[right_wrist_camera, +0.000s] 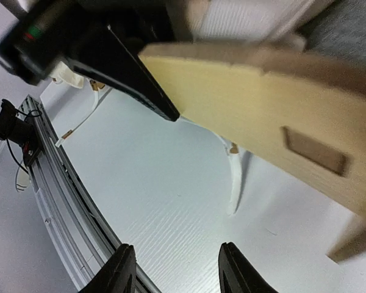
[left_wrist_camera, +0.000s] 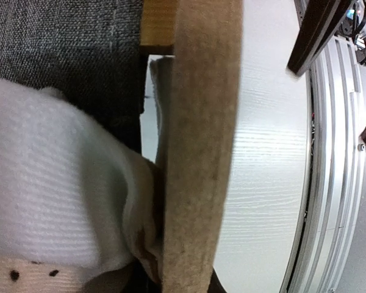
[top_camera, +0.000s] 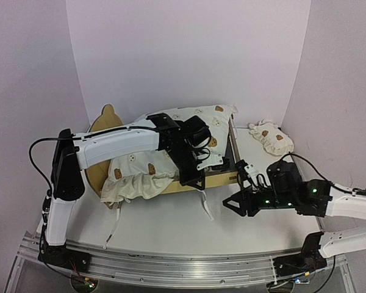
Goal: Set up the pet bed
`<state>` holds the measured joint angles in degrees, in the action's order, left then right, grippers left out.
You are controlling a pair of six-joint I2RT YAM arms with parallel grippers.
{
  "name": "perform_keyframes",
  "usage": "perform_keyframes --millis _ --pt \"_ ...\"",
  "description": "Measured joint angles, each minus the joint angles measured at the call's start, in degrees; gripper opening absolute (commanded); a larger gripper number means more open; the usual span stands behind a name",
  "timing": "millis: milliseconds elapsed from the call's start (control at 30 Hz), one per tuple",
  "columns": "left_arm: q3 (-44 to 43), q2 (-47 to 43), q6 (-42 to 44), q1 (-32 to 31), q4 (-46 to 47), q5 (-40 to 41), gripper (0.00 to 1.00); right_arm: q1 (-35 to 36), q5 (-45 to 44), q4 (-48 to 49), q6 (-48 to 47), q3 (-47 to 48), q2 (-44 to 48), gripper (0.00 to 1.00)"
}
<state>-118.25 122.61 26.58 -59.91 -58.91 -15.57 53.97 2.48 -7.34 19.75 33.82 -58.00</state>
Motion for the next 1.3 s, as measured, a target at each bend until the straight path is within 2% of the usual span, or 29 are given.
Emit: perform_keyframes --millis 100,200,467,600,800,900,1067,1300 --pt "2.14 0.02 1.02 0.38 0.36 0.67 0.00 -0.23 -2.51 -8.21 1.20 2.46 6.45 0.49" --pt "5.19 0.03 2.11 0.67 1.47 1.44 0.00 -0.23 -4.49 -13.16 1.97 4.58 8.21 0.49" --pt "11.62 3.03 3.85 0.66 4.71 4.23 0.02 -0.26 -10.67 -22.22 3.30 10.81 3.63 0.49" --pt "11.91 4.17 3.54 0.61 6.64 5.06 0.16 -0.40 -11.78 -23.44 3.73 11.91 0.72 0.49" --pt "11.03 4.26 3.11 0.88 7.47 4.37 0.56 -1.00 -11.80 -24.48 4.41 11.94 -1.20 0.52" --pt "9.54 4.09 3.13 0.93 6.83 3.07 0.69 -1.55 -11.64 -24.54 4.78 11.95 -2.06 0.52" --pt "3.92 3.24 3.72 1.04 2.71 -0.50 0.78 -3.50 -10.12 -25.20 5.75 13.74 -5.07 0.53" --pt "-0.42 -1.45 4.51 1.14 0.39 -1.71 0.78 -7.06 -6.52 -25.39 6.15 20.53 -12.77 0.42"
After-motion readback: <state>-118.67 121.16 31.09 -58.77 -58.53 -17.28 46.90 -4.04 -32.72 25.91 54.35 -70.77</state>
